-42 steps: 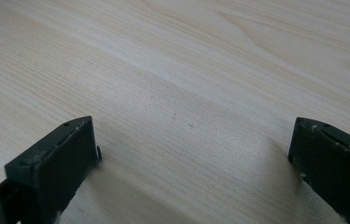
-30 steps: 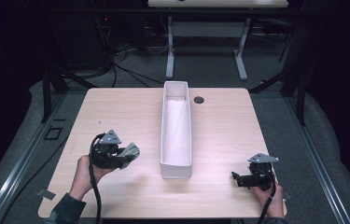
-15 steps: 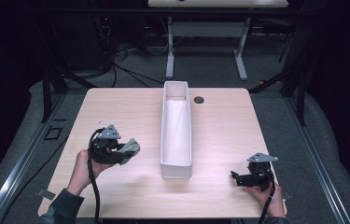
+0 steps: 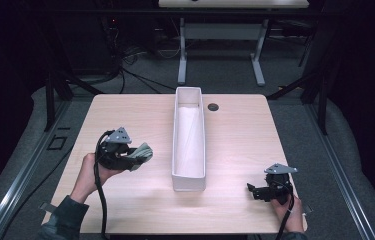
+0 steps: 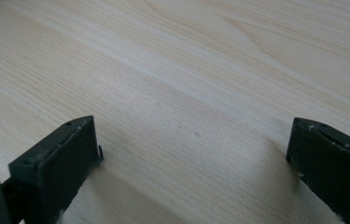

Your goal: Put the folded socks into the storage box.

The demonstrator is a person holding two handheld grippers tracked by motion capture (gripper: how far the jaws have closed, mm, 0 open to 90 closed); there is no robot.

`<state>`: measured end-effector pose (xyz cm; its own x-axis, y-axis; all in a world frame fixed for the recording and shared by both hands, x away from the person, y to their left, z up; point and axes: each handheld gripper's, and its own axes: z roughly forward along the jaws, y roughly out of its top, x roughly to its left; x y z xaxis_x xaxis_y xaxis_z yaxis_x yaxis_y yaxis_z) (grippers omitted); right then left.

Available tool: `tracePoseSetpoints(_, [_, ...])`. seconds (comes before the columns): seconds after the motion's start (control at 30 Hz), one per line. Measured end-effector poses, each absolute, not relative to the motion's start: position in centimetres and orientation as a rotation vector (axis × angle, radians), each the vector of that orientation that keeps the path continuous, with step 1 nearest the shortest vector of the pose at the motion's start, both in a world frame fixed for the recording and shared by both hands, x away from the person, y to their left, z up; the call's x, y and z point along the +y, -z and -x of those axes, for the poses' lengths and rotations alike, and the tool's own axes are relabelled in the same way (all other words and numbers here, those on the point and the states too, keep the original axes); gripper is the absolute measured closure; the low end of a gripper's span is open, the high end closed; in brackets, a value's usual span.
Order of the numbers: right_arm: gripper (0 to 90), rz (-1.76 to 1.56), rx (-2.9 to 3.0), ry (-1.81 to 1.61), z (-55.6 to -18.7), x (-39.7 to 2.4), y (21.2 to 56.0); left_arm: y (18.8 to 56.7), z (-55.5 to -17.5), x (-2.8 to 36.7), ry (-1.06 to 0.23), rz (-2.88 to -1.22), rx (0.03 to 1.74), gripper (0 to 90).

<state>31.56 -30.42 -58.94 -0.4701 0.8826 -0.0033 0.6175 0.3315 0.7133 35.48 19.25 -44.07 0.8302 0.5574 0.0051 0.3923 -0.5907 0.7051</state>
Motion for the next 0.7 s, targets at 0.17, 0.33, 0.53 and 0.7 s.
tracePoseSetpoints(0.17, [0.0,-1.325,2.225,-0.934,-31.7,-30.6,59.0,43.4,-35.7,19.2,-0.296,-2.282,0.682,62.5])
tracePoseSetpoints(0.33, [0.0,-1.325,2.223,-0.927,-31.7,-30.6,59.0,42.8,-35.9,19.1,-0.302,-2.291,0.666,62.4])
tracePoseSetpoints(0.53, [0.0,-1.32,2.227,-0.929,-31.8,-30.6,59.0,42.2,-36.1,18.7,-0.305,-2.297,0.654,62.4])
tracePoseSetpoints(0.7, [0.0,-1.317,2.224,-0.919,-31.8,-30.6,59.0,41.7,-36.4,18.2,-0.307,-2.313,0.634,62.4])
